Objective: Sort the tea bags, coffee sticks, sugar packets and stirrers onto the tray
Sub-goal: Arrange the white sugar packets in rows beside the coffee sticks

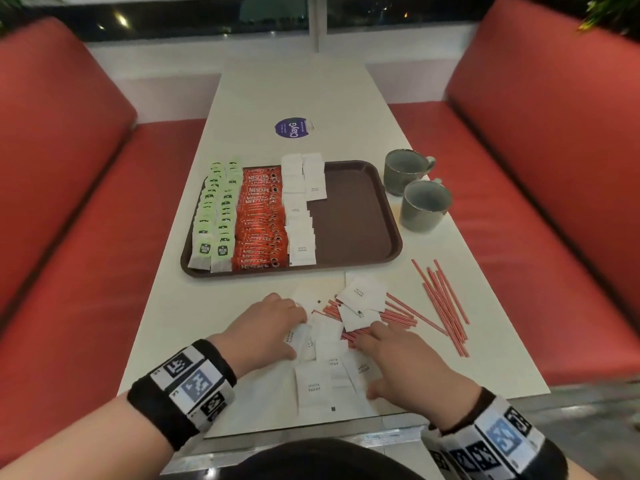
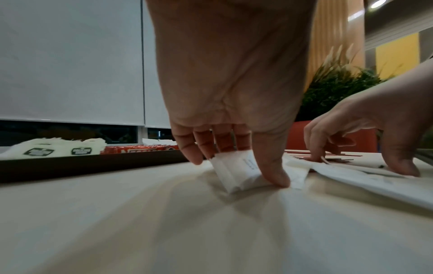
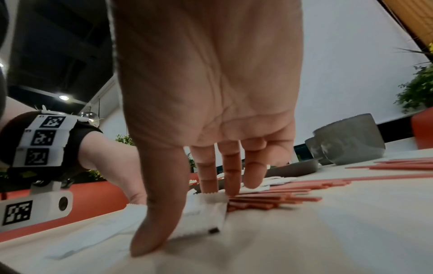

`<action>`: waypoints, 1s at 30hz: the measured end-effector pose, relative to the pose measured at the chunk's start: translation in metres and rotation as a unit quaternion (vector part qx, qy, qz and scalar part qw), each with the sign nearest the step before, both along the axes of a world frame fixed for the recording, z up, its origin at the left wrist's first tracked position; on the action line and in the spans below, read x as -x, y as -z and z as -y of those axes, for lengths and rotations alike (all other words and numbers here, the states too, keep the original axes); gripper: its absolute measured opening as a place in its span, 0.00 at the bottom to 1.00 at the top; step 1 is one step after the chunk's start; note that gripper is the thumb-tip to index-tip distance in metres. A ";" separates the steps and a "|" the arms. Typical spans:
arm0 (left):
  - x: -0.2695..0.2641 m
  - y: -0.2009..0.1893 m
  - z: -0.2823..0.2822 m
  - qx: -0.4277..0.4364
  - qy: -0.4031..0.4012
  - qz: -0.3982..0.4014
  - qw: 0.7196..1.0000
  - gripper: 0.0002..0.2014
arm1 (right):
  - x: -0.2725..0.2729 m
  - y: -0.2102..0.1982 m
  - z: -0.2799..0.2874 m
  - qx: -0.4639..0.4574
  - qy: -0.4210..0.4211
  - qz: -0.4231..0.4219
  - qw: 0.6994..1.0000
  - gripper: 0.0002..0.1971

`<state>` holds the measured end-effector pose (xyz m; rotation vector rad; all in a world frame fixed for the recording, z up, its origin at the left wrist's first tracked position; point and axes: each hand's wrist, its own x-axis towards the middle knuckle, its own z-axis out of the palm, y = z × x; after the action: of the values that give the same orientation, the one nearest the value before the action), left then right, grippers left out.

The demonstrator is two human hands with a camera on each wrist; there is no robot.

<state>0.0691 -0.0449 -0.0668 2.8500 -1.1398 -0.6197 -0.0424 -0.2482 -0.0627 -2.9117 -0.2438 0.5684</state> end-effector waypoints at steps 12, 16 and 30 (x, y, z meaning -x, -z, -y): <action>-0.001 -0.025 -0.039 0.355 -0.375 -0.264 0.814 0.02 | -0.005 -0.001 0.024 -0.271 0.199 -0.027 0.941 0.05; -0.002 -0.045 -0.032 0.488 -0.445 -0.453 0.599 0.10 | -0.012 -0.012 0.035 -0.447 0.290 -0.077 0.843 0.07; -0.044 -0.060 -0.004 0.518 -0.375 -0.522 0.564 0.14 | -0.107 -0.059 0.028 -0.611 0.346 -0.065 0.709 0.04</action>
<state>0.1132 -0.0413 -0.0070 1.1946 0.0797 -0.8703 0.0647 -0.2761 -0.0042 -1.4478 0.3711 0.2649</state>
